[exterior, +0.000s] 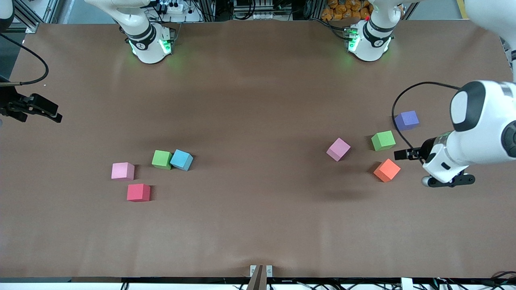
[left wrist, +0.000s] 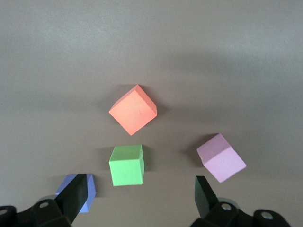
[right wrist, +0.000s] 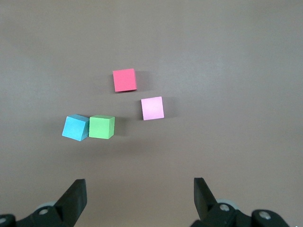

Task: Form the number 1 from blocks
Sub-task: 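Grasp the orange cube with the left gripper while the right gripper reaches the red cube, then close the right gripper on the red cube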

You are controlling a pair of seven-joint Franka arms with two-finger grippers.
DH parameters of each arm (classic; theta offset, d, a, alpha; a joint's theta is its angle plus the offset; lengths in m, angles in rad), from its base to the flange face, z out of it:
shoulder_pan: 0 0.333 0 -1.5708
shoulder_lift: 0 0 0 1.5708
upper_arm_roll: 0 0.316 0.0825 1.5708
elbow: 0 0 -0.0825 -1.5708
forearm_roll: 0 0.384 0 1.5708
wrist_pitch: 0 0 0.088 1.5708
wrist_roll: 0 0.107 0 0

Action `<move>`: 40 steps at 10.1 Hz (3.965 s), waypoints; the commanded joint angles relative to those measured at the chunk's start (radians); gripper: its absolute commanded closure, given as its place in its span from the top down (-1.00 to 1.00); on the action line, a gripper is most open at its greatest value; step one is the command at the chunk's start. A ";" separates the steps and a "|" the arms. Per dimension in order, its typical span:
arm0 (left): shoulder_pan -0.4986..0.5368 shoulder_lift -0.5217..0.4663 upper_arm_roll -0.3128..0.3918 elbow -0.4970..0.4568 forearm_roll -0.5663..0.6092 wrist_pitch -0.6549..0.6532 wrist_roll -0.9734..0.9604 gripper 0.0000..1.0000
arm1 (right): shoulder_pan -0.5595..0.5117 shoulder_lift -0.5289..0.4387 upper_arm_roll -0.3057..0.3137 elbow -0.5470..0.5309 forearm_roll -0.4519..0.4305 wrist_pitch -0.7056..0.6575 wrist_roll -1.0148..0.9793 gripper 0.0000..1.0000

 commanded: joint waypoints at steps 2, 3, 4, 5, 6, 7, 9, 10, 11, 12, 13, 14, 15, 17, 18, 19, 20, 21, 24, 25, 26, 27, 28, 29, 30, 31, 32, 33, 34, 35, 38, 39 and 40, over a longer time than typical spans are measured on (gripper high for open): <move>-0.005 0.024 -0.004 -0.101 0.020 0.154 -0.090 1.00 | -0.007 0.009 0.014 0.014 0.000 -0.014 0.016 1.00; -0.003 0.025 -0.002 -0.127 0.020 0.186 -0.095 1.00 | -0.006 0.011 0.014 0.014 0.000 -0.014 0.016 1.00; 0.001 0.032 -0.002 -0.165 0.022 0.238 -0.116 1.00 | -0.006 0.011 0.015 0.014 0.000 -0.014 0.016 1.00; 0.001 0.033 0.001 -0.213 0.022 0.295 -0.138 1.00 | -0.006 0.011 0.015 0.014 0.000 -0.014 0.016 1.00; 0.001 0.033 0.002 -0.271 0.023 0.357 -0.165 1.00 | -0.006 0.011 0.015 0.014 0.000 -0.014 0.016 1.00; 0.003 0.033 0.004 -0.325 0.052 0.416 -0.203 1.00 | -0.004 0.011 0.015 0.014 0.000 -0.014 0.016 1.00; 0.009 0.038 0.007 -0.397 0.113 0.477 -0.302 1.00 | 0.006 0.011 0.015 0.014 0.000 -0.014 0.016 1.00; 0.030 0.039 0.007 -0.408 0.129 0.479 -0.320 1.00 | 0.009 0.011 0.015 0.014 0.000 -0.014 0.016 1.00; 0.050 0.041 0.007 -0.410 0.132 0.485 -0.322 1.00 | 0.016 0.014 0.017 0.008 0.002 -0.004 0.016 1.00; 0.066 0.051 0.007 -0.413 0.132 0.505 -0.325 1.00 | 0.034 0.030 0.017 0.008 0.000 0.002 0.014 1.00; 0.083 0.059 0.005 -0.422 0.132 0.549 -0.337 1.00 | 0.039 0.052 0.017 0.007 0.002 0.025 0.011 1.00; 0.099 0.068 0.005 -0.429 0.132 0.595 -0.368 1.00 | 0.049 0.073 0.018 0.007 0.002 0.050 0.002 1.00; 0.103 0.084 0.005 -0.429 0.131 0.620 -0.394 1.00 | 0.058 0.102 0.023 0.005 0.002 0.074 0.000 1.00; 0.092 0.085 0.002 -0.423 0.131 0.620 -0.449 1.00 | 0.071 0.191 0.026 0.002 0.006 0.149 0.005 1.00; 0.090 0.085 0.002 -0.417 0.131 0.620 -0.464 1.00 | 0.074 0.236 0.026 0.004 0.023 0.179 0.013 1.00; 0.092 0.082 0.001 -0.414 0.129 0.620 -0.478 1.00 | 0.072 0.286 0.026 0.004 0.053 0.241 0.013 1.00; 0.092 0.081 0.001 -0.411 0.123 0.622 -0.501 1.00 | 0.072 0.340 0.024 0.004 0.066 0.306 0.013 1.00; 0.094 0.081 0.001 -0.405 0.121 0.622 -0.526 1.00 | 0.071 0.386 0.024 0.004 0.066 0.361 0.013 1.00; 0.092 0.079 0.001 -0.399 0.120 0.666 -0.667 1.00 | 0.065 0.474 0.018 0.007 0.065 0.487 0.013 1.00; 0.090 0.081 0.001 -0.400 0.120 0.688 -0.717 1.00 | 0.069 0.504 0.014 0.008 0.063 0.524 0.013 1.00; 0.089 0.084 0.002 -0.400 0.121 0.714 -0.777 1.00 | 0.074 0.527 -0.005 0.010 0.061 0.527 0.019 1.00; 0.090 0.084 0.002 -0.399 0.121 0.732 -0.829 1.00 | 0.080 0.550 -0.011 0.013 0.060 0.529 0.058 1.00; 0.090 0.084 0.002 -0.399 0.121 0.743 -0.868 1.00 | 0.083 0.578 -0.014 0.017 0.058 0.545 0.072 1.00; 0.090 0.084 0.002 -0.399 0.121 0.745 -0.904 1.00 | 0.094 0.607 -0.023 0.027 0.060 0.568 0.076 1.00; 0.089 0.084 0.004 -0.399 0.123 0.745 -0.963 1.00 | 0.112 0.629 -0.038 0.039 0.060 0.585 0.076 1.00; 0.086 0.085 0.005 -0.397 0.131 0.745 -1.038 1.00 | 0.124 0.639 -0.048 0.048 0.060 0.585 0.076 1.00; 0.087 0.090 0.005 -0.384 0.132 0.745 -1.087 1.00 | 0.128 0.652 -0.049 0.048 0.061 0.587 0.076 1.00; 0.089 0.102 0.007 -0.370 0.132 0.745 -1.133 1.00 | 0.131 0.664 -0.049 0.048 0.075 0.589 0.077 1.00; 0.087 0.114 0.007 -0.354 0.134 0.745 -1.177 1.00 | 0.137 0.673 -0.051 0.048 0.075 0.589 0.077 1.00; 0.086 0.125 0.007 -0.342 0.134 0.745 -1.196 1.00 | 0.137 0.681 -0.051 0.048 0.081 0.599 0.077 1.00; 0.087 0.153 0.007 -0.348 0.140 0.743 -1.196 1.00 | 0.137 0.709 -0.051 0.048 0.084 0.608 0.077 1.00; 0.086 0.162 0.007 -0.347 0.141 0.743 -1.196 1.00 | 0.138 0.721 -0.051 0.048 0.110 0.627 0.073 1.00; 0.086 0.163 0.007 -0.345 0.141 0.743 -1.196 1.00 | 0.141 0.738 -0.051 0.048 0.123 0.650 0.066 1.00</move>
